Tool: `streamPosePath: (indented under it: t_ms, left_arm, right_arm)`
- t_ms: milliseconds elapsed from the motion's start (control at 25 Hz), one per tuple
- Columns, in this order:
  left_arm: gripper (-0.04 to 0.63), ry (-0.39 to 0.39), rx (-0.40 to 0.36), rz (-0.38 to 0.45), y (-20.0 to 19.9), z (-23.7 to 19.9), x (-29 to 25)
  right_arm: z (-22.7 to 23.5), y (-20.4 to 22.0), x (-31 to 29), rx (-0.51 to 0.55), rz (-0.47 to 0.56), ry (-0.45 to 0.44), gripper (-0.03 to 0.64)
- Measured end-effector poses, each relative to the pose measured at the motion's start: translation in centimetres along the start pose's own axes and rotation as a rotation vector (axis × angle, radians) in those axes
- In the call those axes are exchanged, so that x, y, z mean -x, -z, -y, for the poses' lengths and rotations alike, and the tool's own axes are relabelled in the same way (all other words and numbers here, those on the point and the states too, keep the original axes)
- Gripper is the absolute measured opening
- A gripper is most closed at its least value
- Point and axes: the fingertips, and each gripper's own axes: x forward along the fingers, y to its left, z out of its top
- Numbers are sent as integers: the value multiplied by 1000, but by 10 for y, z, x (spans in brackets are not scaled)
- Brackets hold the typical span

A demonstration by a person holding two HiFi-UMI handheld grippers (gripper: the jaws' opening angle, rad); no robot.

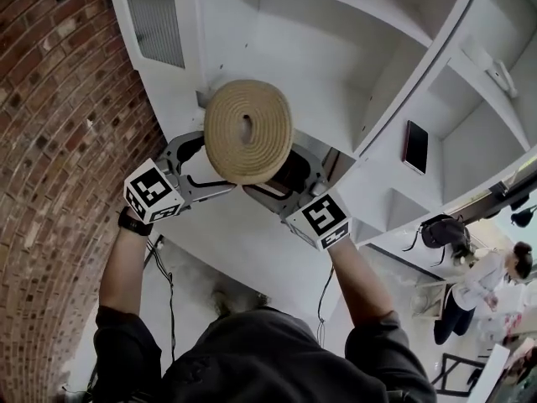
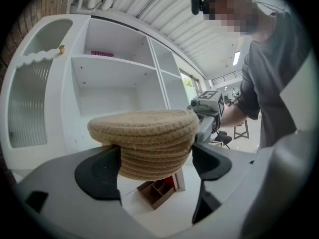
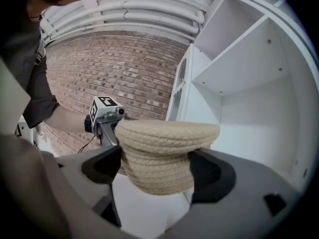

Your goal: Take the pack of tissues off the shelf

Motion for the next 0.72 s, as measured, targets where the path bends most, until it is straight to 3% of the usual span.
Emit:
streamPosePath:
  t_ms: [280, 720]
  left_arm:
    - [436, -64, 6, -29, 29, 19, 25]
    - [436, -105, 66, -122, 113, 29, 16]
  right_arm:
    - [-36, 10, -9, 64, 30, -46, 434]
    - [-55, 87, -34, 47, -29, -114, 434]
